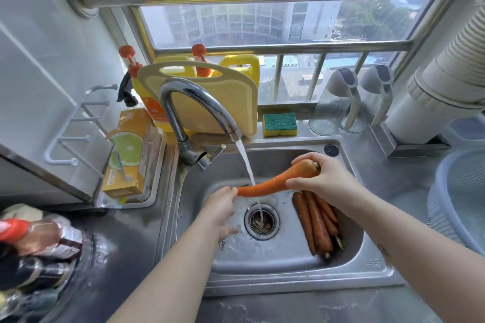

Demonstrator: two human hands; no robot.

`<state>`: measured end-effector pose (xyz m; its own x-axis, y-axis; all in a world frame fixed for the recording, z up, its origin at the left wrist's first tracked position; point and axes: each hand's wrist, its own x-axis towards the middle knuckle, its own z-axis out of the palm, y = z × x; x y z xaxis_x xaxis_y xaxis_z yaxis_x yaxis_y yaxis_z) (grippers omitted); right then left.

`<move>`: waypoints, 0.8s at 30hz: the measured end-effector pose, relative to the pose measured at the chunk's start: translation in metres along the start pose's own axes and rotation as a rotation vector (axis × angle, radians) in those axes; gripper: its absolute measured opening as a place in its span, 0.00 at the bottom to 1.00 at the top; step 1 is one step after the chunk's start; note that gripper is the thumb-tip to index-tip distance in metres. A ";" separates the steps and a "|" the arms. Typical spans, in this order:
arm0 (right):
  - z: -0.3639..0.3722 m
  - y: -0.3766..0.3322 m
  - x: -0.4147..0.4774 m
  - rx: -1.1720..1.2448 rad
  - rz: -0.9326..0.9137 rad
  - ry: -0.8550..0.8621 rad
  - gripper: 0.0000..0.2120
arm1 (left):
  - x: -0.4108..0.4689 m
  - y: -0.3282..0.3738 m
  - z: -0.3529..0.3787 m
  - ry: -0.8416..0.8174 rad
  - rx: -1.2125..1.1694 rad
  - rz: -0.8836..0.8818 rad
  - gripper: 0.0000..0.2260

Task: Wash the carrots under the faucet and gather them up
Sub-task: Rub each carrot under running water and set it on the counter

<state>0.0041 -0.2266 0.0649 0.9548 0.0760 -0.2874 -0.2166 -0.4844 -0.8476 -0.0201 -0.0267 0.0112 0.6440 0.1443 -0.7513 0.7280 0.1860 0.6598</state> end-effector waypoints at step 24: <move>0.081 0.006 -0.005 -0.155 -0.031 -0.403 0.07 | -0.043 -0.035 -0.079 0.518 1.016 0.541 0.16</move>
<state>-0.0190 -0.1596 0.0249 0.7977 0.4123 -0.4401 -0.1264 -0.5992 -0.7905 -0.0924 0.0372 0.0192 0.9155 0.3741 -0.1477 0.4003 -0.8119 0.4250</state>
